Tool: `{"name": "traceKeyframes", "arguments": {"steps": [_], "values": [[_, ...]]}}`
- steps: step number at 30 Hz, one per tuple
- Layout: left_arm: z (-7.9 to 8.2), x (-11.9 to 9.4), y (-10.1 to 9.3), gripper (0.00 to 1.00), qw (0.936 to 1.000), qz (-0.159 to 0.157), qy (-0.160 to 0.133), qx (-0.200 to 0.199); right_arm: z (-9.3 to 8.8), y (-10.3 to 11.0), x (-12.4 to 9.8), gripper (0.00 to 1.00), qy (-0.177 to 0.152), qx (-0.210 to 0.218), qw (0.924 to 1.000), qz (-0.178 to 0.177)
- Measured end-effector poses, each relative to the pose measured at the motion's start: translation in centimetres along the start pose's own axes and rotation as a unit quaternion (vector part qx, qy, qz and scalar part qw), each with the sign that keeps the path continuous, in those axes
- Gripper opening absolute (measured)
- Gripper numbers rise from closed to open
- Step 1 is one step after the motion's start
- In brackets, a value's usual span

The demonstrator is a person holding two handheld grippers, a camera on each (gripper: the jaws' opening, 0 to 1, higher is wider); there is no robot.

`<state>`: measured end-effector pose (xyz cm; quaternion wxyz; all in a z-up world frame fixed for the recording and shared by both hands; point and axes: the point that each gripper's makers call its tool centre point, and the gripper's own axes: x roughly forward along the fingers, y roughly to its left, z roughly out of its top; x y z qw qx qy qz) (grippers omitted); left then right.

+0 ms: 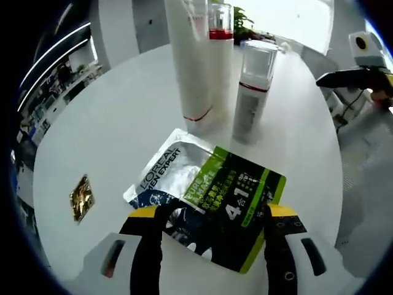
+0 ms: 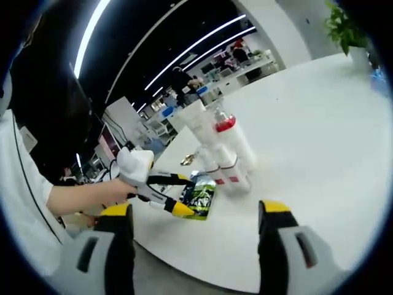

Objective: Arrange the skincare products in the storage area until every visible bottle or jar stands upright without overlapping.

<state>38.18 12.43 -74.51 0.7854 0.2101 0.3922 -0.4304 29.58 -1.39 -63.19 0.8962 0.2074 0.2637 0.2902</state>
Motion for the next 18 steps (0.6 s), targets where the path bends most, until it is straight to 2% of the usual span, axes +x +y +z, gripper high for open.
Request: {"name": "traceKeyframes", "arguments": {"steps": [4, 8, 18], "values": [[0.0, -0.1, 0.1, 0.66, 1.0, 0.004, 0.006, 0.0, 0.1, 0.0, -0.2, 0.84, 0.0, -0.007, 1.0, -0.003], [0.4, -0.5, 0.2, 0.67, 0.9999, 0.006, -0.002, -0.011, 0.5, -0.3, -0.6, 0.91, -0.006, -0.028, 0.9995, -0.017], [0.3, -2.1, -0.3, 0.73, 0.9997, 0.011, -0.007, -0.02, 1.0, 0.0, -1.3, 0.94, -0.014, -0.052, 0.9983, -0.024]]}}
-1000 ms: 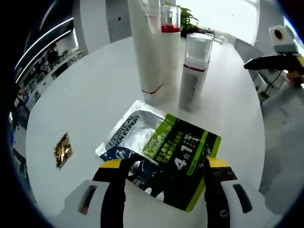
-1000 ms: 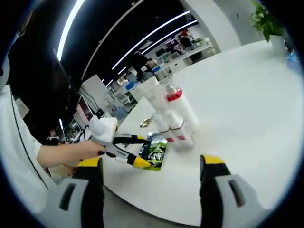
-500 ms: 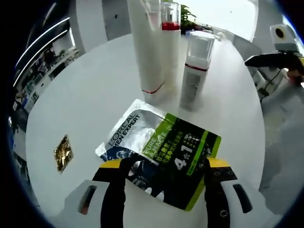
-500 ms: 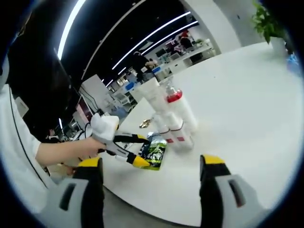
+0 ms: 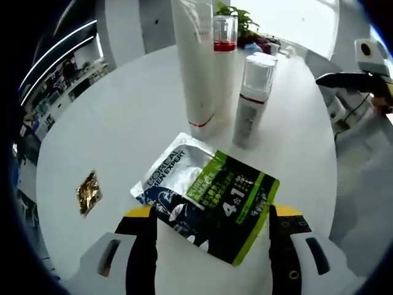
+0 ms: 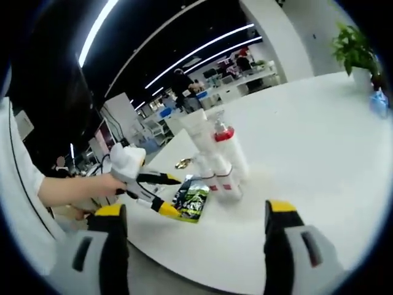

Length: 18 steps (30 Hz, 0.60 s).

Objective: Arrange the skincare products in the storage area until every visible bottle or jar stands upright without overlapping.

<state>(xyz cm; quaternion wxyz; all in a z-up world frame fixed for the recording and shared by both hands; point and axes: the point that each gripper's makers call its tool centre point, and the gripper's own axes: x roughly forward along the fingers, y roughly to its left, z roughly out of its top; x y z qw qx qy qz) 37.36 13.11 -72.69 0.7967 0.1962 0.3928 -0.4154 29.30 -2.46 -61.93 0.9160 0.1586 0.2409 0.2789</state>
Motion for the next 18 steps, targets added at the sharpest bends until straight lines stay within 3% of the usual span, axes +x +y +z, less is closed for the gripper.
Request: {"name": "traceKeyframes", "arguments": {"steps": [15, 18], "values": [[-1.9, -3.3, -1.5, 0.82, 0.9982, 0.013, -0.017, -0.055, 0.2, 0.5, -1.1, 0.98, 0.001, -0.033, 0.9995, -0.002], [-2.1, -4.1, -1.8, 0.83, 0.9959, 0.014, -0.034, -0.083, 0.1, 0.5, -1.2, 0.98, 0.003, -0.04, 0.9992, -0.002]]}}
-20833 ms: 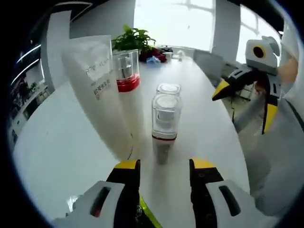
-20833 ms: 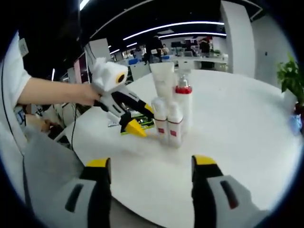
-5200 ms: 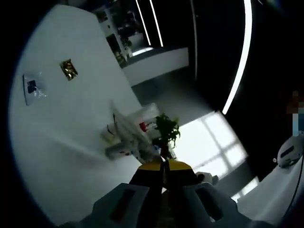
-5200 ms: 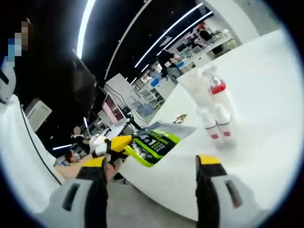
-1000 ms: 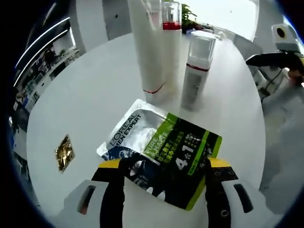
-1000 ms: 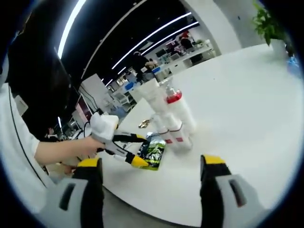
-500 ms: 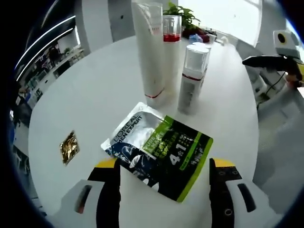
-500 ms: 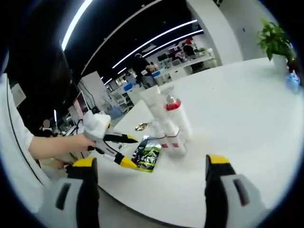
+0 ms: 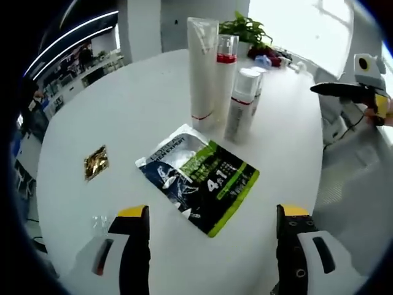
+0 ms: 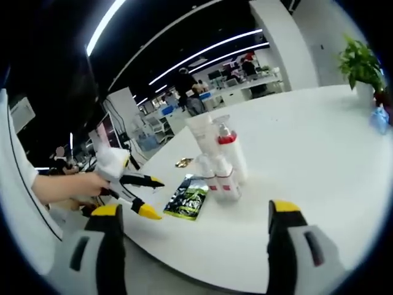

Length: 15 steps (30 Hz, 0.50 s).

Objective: Arrange the skincare products in the storage area until every visible bottle or jar stands upright without overlapping.

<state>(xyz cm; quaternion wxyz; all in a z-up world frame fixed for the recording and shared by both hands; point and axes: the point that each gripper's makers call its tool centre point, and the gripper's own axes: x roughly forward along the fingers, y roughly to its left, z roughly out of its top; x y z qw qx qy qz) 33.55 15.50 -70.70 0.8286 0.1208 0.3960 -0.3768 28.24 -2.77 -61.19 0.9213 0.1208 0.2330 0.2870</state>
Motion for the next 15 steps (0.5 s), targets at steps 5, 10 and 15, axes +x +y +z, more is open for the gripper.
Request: {"name": "traceKeyframes", "arguments": {"steps": [5, 10, 15], "values": [[-0.2, -1.5, -0.2, 0.87, 0.9995, 0.008, -0.018, -0.024, -0.1, 0.0, 0.0, 0.99, 0.002, -0.005, 1.0, 0.001], [0.2, -3.0, -0.4, 0.88, 0.9977, 0.012, -0.052, -0.042, -0.2, 0.2, 0.1, 0.99, 0.008, -0.012, 0.9999, 0.002], [0.2, -4.7, -0.4, 0.92, 0.9928, 0.023, -0.083, -0.083, -0.4, 0.6, 0.1, 0.99, 0.012, -0.019, 0.9997, 0.008]]}}
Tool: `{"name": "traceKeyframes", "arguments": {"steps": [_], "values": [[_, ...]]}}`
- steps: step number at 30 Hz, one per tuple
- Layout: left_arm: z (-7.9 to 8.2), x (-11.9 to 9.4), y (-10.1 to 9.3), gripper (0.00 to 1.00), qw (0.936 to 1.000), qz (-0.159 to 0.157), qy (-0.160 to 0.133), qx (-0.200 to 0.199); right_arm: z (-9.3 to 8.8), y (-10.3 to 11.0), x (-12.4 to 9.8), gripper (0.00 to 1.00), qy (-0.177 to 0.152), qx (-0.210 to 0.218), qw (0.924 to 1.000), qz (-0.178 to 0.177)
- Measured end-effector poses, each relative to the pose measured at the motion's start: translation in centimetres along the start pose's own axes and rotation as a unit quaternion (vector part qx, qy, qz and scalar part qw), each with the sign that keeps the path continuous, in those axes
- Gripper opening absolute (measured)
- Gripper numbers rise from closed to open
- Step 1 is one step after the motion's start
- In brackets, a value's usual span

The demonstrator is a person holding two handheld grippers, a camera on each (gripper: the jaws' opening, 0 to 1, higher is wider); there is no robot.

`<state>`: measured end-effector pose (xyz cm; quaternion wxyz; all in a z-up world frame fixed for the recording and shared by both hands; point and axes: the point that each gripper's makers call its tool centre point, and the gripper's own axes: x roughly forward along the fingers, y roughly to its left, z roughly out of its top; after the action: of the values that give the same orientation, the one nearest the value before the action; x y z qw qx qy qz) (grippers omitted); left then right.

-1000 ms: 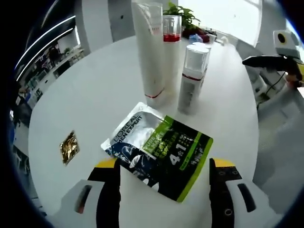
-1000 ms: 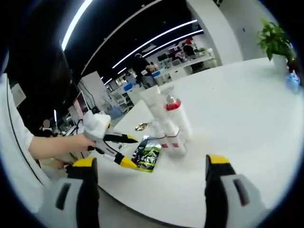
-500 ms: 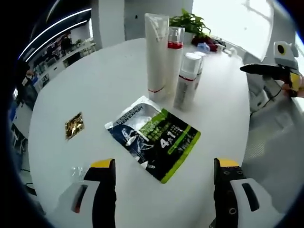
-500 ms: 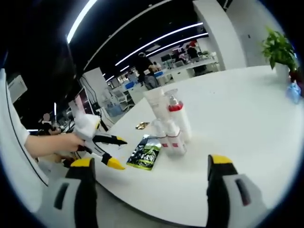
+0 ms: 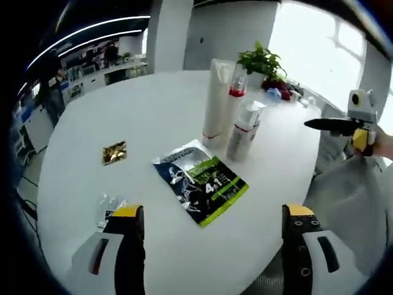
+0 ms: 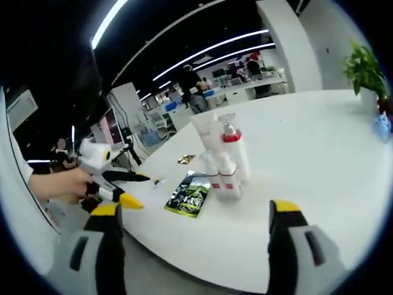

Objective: Arrange the skincare products in the storage area until every visible bottle or jar stands upright without overlapping.

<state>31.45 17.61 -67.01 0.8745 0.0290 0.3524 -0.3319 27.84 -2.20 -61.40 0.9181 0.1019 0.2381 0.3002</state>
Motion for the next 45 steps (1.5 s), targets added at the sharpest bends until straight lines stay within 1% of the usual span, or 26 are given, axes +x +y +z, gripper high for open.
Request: {"name": "traceKeyframes", "arguments": {"steps": [5, 8, 12, 17, 21, 26, 28, 32, 37, 39, 42, 45], "values": [[-0.3, -1.3, 0.0, 0.95, 0.9994, 0.011, -0.014, -0.029, 0.0, 0.2, 0.0, 0.99, 0.003, -0.005, 1.0, 0.003], [-0.8, -2.0, 0.1, 0.97, 0.9985, 0.021, -0.02, -0.045, 0.0, 0.2, -0.2, 0.99, 0.004, -0.007, 1.0, 0.004], [-1.4, -3.0, 0.4, 0.97, 0.9974, 0.042, -0.025, -0.053, -0.2, 0.2, -0.6, 0.99, 0.007, -0.01, 0.9999, 0.004], [-2.0, -4.0, 0.3, 0.97, 0.9961, 0.049, -0.031, -0.066, -0.6, -0.1, -1.0, 0.99, 0.008, -0.008, 0.9999, 0.0], [-2.5, -4.6, 0.2, 0.97, 0.9954, 0.056, -0.035, -0.07, -0.8, 0.0, -0.8, 0.99, 0.01, -0.014, 0.9998, 0.0], [-2.9, -5.0, 0.1, 0.97, 0.9942, 0.061, -0.039, -0.079, -1.1, 0.1, -0.6, 0.99, 0.017, -0.024, 0.9996, 0.003], [-2.8, -5.0, 0.0, 0.97, 0.994, 0.059, -0.039, -0.083, -1.1, 0.2, -0.5, 0.99, 0.018, -0.025, 0.9995, 0.005], [-2.4, -5.2, 0.3, 0.97, 0.9927, 0.066, -0.046, -0.09, -1.2, 0.1, -0.4, 0.98, 0.019, -0.028, 0.9994, 0.006], [-2.9, -5.1, 0.6, 0.97, 0.9922, 0.072, -0.036, -0.095, -1.2, 0.2, -0.3, 0.95, 0.016, -0.033, 0.9993, 0.006], [-2.9, -5.1, 0.8, 0.97, 0.9918, 0.076, -0.037, -0.095, -1.1, 0.0, -0.3, 0.94, 0.011, -0.027, 0.9996, 0.004], [-3.1, -4.8, 1.3, 0.97, 0.9908, 0.083, -0.032, -0.102, -1.0, -0.3, -0.4, 0.94, 0.008, -0.019, 0.9998, 0.002], [-3.2, -4.6, 2.0, 0.97, 0.9904, 0.092, -0.026, -0.099, -1.0, -0.2, -0.3, 0.93, 0.009, -0.019, 0.9998, 0.001]]}}
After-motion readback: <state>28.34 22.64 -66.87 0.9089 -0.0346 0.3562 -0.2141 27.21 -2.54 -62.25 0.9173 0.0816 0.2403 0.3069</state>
